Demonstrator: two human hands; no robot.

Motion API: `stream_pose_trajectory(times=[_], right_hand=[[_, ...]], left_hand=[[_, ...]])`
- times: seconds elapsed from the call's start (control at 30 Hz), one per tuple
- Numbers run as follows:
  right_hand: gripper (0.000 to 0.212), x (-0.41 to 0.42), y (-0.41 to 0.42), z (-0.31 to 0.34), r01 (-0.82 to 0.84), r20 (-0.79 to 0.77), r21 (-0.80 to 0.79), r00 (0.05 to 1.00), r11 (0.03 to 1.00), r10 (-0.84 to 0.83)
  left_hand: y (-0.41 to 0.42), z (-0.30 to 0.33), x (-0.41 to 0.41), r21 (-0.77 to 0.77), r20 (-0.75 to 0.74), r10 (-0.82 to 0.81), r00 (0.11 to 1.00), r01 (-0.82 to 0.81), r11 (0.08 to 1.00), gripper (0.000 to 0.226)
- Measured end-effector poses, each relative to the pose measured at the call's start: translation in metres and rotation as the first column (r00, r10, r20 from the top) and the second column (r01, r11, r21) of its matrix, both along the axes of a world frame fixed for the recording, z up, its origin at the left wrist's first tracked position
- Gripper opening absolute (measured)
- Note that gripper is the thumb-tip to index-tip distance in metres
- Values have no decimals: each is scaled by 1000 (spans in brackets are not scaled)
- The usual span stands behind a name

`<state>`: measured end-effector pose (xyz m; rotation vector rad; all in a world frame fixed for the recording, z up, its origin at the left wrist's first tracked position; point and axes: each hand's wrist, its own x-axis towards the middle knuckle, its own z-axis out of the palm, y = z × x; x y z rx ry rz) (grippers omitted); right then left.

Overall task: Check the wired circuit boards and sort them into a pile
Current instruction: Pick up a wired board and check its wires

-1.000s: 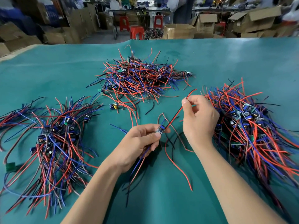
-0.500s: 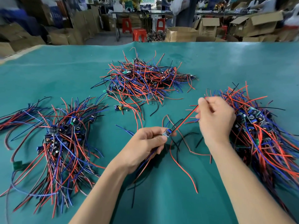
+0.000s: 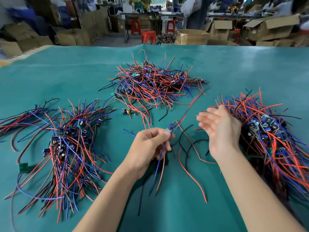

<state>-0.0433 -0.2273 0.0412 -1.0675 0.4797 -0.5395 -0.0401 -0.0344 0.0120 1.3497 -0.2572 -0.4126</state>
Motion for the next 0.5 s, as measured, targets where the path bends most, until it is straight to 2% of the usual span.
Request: stream_pose_trajectory(times=[0.07, 0.13, 0.2, 0.3, 0.4, 0.5], right_hand=[[28, -2, 14, -2, -182, -41, -204, 983, 962, 177], [28, -6, 29, -6, -402, -131, -409, 914, 819, 383], [21, -10, 38, -7, -486, -187, -519, 867, 703, 462], [9, -11, 35, -6, -485, -161, -487, 867, 727, 471], [7, -13, 32, -3, -502, -171, -498, 856, 707, 488], [6, -14, 32, -1, -495, -170, -514, 859, 701, 482]], left_hand=[[-1, 0, 1, -44, -41, 57, 998, -59, 997, 17], [-2, 0, 1, -66, -54, 85, 995, -88, 994, 17], [-2, 0, 1, -69, -45, 97, 994, -100, 993, 18], [-2, -1, 1, -43, -5, 95, 995, -95, 994, 23], [-2, -2, 1, -15, 27, 100, 995, -99, 995, 32], [-2, -2, 1, 4, 50, 93, 994, -93, 996, 30]])
